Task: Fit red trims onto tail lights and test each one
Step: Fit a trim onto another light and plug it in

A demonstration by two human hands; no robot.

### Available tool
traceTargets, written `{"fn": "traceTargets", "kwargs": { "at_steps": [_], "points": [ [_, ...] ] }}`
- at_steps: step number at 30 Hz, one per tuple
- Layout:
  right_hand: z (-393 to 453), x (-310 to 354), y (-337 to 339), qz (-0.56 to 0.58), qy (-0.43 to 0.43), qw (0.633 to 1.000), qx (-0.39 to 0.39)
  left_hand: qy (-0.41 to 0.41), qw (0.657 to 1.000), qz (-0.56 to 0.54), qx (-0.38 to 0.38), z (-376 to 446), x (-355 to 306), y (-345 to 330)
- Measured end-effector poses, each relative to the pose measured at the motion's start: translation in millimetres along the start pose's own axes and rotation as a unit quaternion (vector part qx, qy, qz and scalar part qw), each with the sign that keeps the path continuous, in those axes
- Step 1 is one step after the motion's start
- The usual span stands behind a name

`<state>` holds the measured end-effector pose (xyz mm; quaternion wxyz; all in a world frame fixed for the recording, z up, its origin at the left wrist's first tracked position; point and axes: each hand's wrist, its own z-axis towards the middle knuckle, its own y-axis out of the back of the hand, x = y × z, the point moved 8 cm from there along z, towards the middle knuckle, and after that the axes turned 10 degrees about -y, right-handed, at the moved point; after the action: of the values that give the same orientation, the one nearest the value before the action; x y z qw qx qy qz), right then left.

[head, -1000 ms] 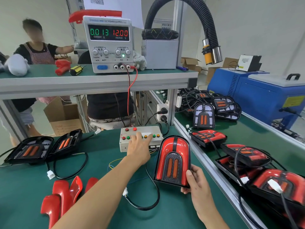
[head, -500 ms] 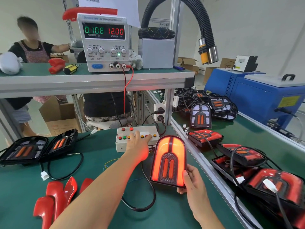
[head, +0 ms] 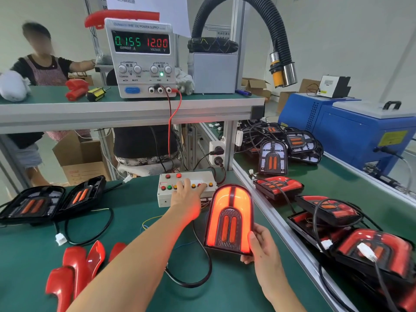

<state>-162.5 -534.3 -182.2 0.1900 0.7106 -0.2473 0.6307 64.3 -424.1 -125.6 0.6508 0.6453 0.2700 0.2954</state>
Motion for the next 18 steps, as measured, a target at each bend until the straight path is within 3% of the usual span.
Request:
{"fn": "traceTargets", "kwargs": {
  "at_steps": [6,11,13,15,18],
  "points": [
    [-1.2,0.6,-0.2,-0.005,-0.003,1.0,-0.002,-0.03,0.999,-0.016,0.001,-14.1,-2.6,1.8],
    [-2.2,1.2,1.9,0.009,-0.018,0.999,-0.025,-0.09,0.961,-0.212,-0.155,-71.4,11.8,30.9],
    [-3.1,1.3,4.2,0.017,-0.021,0.999,-0.038,-0.107,0.945,-0.249,-0.183,-105.6,23.8,36.9],
    [-4.5,2.0,6.0,0.012,-0.023,0.998,-0.053,-0.152,0.941,-0.242,-0.182,-136.2,33.5,38.7],
    [-7.5,2.7,9.0,-0.007,-0.018,0.996,-0.084,-0.189,0.964,-0.157,-0.102,-164.2,46.0,26.3]
  ]
}}
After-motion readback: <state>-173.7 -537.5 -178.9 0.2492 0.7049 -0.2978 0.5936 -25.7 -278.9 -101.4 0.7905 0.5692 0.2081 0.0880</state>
